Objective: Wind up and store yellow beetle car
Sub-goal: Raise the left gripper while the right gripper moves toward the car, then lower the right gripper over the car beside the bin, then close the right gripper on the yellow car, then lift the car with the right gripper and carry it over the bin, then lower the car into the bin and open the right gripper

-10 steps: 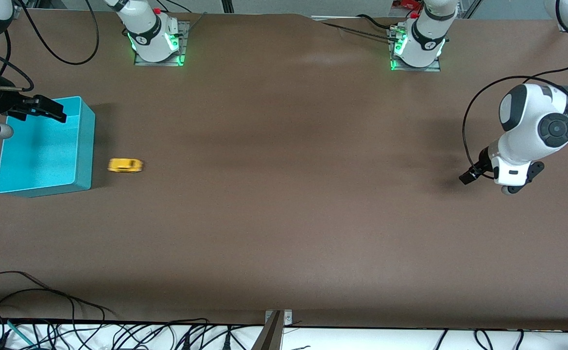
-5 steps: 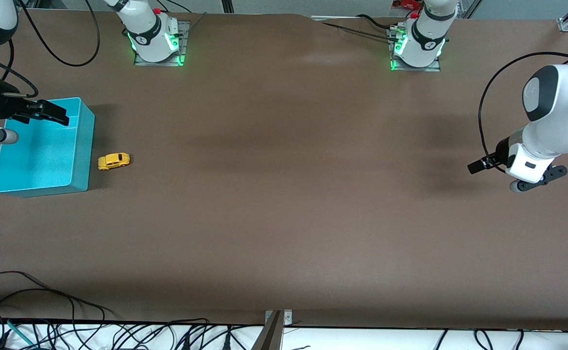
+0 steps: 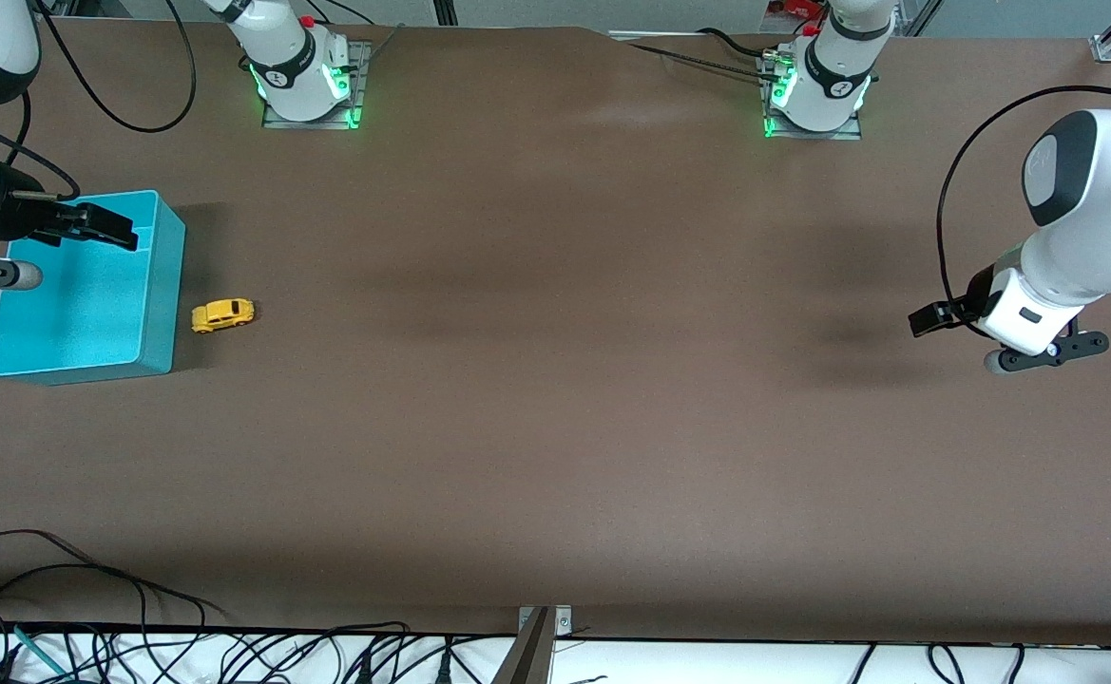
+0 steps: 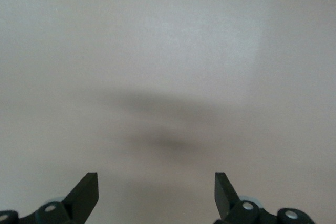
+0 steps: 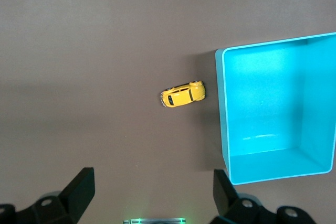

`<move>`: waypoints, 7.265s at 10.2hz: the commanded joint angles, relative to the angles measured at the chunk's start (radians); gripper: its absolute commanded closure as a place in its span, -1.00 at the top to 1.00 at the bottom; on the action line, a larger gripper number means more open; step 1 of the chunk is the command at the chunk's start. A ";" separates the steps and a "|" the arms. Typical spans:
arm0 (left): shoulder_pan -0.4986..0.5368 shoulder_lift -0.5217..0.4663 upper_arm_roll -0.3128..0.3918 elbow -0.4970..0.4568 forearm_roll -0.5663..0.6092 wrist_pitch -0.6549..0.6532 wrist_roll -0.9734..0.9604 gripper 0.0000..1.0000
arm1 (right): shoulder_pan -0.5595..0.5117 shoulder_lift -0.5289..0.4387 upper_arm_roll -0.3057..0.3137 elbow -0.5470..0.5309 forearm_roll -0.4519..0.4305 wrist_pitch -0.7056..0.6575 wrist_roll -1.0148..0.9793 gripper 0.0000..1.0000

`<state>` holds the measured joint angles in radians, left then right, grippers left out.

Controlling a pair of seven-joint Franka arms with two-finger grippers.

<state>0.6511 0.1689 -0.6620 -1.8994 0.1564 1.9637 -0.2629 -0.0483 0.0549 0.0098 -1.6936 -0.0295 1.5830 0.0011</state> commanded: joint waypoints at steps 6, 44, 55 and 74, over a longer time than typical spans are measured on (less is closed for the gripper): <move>0.013 -0.086 0.007 -0.006 -0.080 -0.028 0.134 0.95 | -0.007 -0.007 -0.013 -0.079 -0.020 0.133 0.092 1.00; 0.015 -0.074 0.009 0.095 -0.075 -0.054 0.304 1.00 | -0.108 0.195 -0.011 -0.574 -0.007 0.882 1.192 -1.00; 0.015 -0.066 0.009 0.097 -0.077 -0.054 0.303 1.00 | -0.097 0.177 0.007 -0.344 -0.200 0.602 1.309 -1.00; 0.042 -0.081 0.009 0.083 -0.198 -0.088 0.445 1.00 | -0.315 0.335 -0.125 -0.409 -0.355 0.561 0.863 -1.00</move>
<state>0.6827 0.1015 -0.6531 -1.8139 -0.0091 1.8899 0.1467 -0.3441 0.3898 -0.1239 -2.0955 -0.3627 2.1353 0.8830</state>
